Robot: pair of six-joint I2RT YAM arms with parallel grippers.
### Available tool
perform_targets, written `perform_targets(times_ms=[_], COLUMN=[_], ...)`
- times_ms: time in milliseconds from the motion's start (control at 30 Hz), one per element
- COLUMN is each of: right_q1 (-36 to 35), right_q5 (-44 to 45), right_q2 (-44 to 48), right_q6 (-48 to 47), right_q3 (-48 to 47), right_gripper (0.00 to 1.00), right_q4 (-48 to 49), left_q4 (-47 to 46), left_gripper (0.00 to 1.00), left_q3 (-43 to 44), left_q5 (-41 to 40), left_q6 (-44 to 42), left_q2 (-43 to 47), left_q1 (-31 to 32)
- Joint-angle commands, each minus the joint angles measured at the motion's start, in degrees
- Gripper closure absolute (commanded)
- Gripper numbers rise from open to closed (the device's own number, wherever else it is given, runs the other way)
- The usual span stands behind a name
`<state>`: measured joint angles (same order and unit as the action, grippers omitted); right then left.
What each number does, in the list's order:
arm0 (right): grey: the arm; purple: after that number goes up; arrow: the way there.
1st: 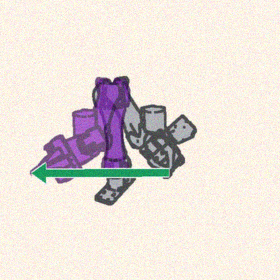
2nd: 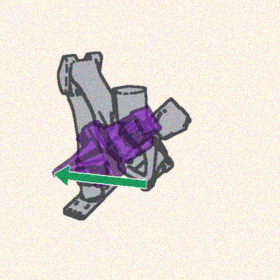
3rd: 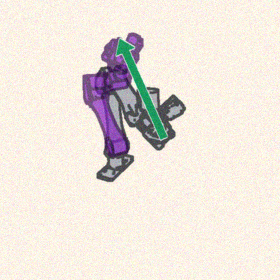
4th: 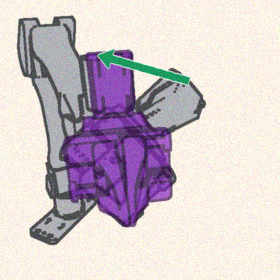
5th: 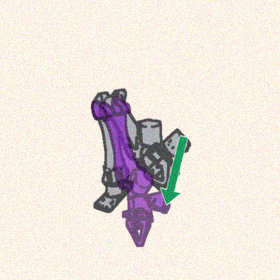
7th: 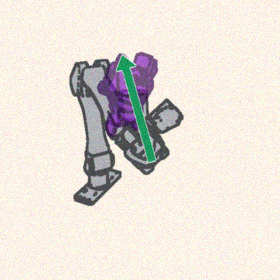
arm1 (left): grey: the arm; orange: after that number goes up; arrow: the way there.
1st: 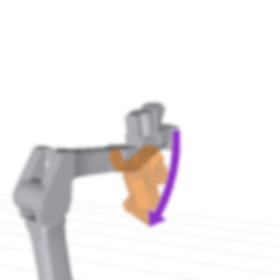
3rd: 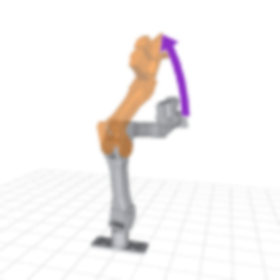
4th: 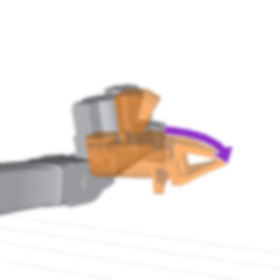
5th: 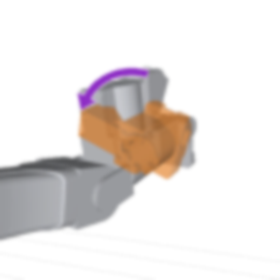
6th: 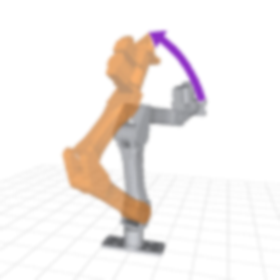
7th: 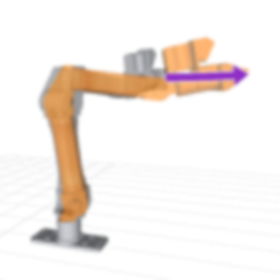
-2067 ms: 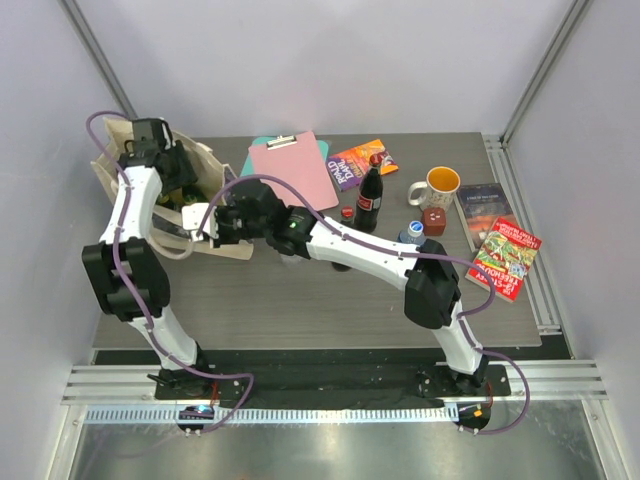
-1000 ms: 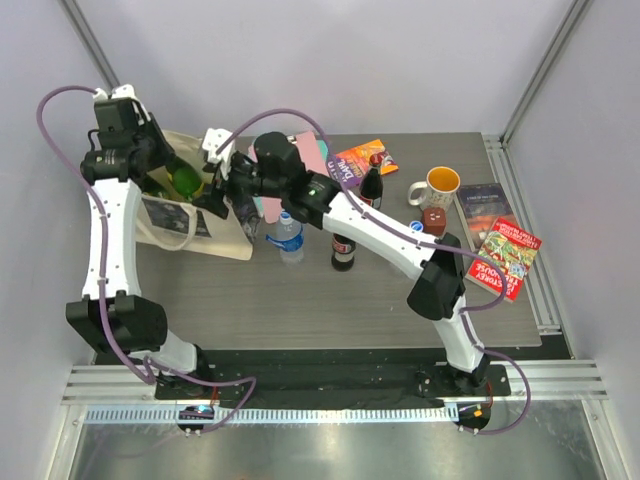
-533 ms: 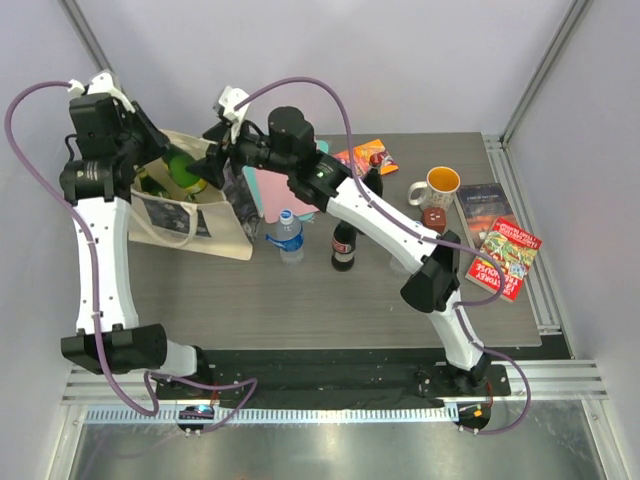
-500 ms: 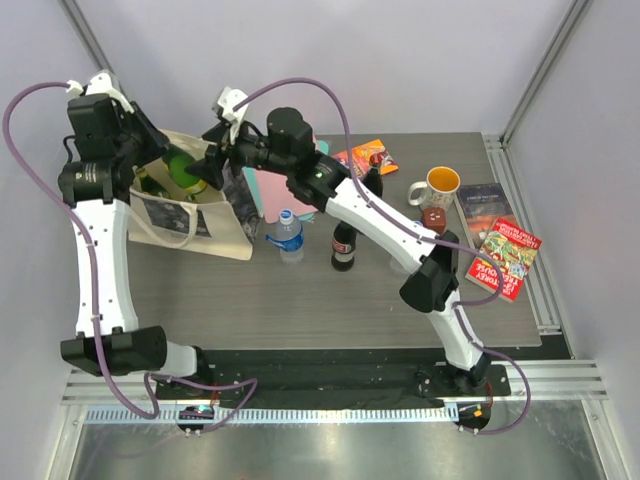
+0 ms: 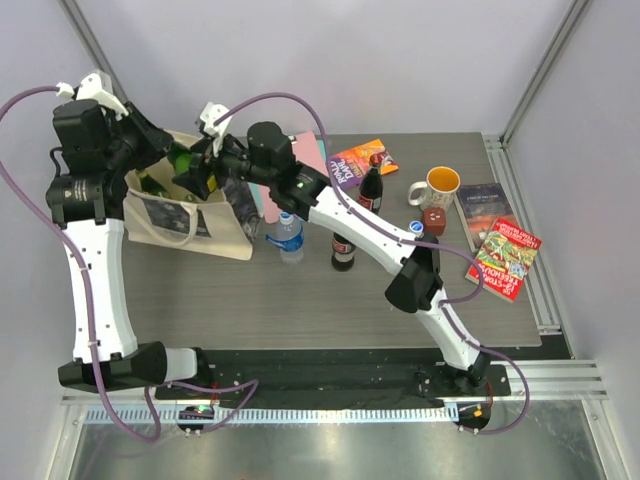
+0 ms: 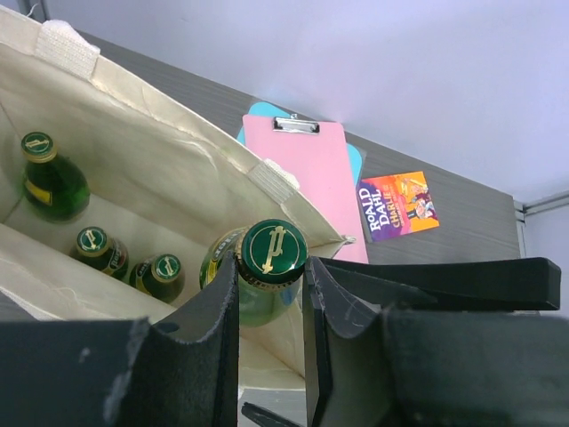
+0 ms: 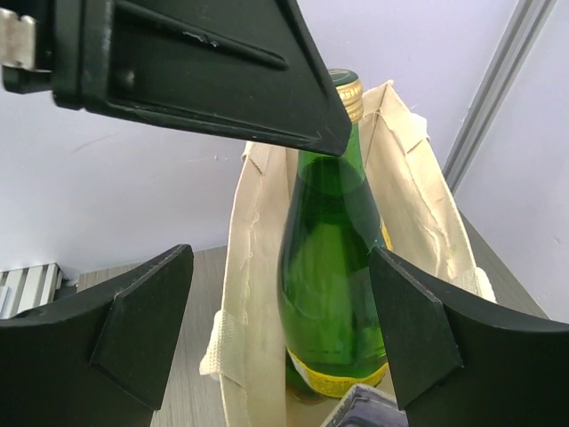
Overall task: Take the beverage out of the canvas bag
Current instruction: Take out the drink from the canvas bag.
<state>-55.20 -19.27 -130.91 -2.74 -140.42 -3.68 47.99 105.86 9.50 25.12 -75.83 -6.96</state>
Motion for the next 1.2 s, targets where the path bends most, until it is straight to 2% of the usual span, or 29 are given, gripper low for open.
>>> perform_targets(times_ms=[0,533,967,1167], right_q1=[-0.96,-1.14,-1.14,-1.23], right_q5=[3.17,3.62,0.37,-1.56], right_q2=[0.31,2.68,8.64,12.17], right_q6=[-1.03,-1.48,0.54,0.72], right_q3=[-3.02,-2.84,0.49,3.22], right_gripper=[0.15,0.15,0.15,0.21], right_q4=[3.42,3.42,-3.08,-7.65], left_q4=[-9.23,-10.02,-11.86,-12.04], left_gripper=[1.0,1.0,1.0,1.0], left_q3=[3.65,4.7,5.76,5.41], left_q5=[4.56,9.4,13.97,15.9], left_q6=[2.56,4.06,4.85,5.2], left_q2=[4.46,7.19,8.95,9.56], left_q1=[0.54,0.81,1.07,1.86])
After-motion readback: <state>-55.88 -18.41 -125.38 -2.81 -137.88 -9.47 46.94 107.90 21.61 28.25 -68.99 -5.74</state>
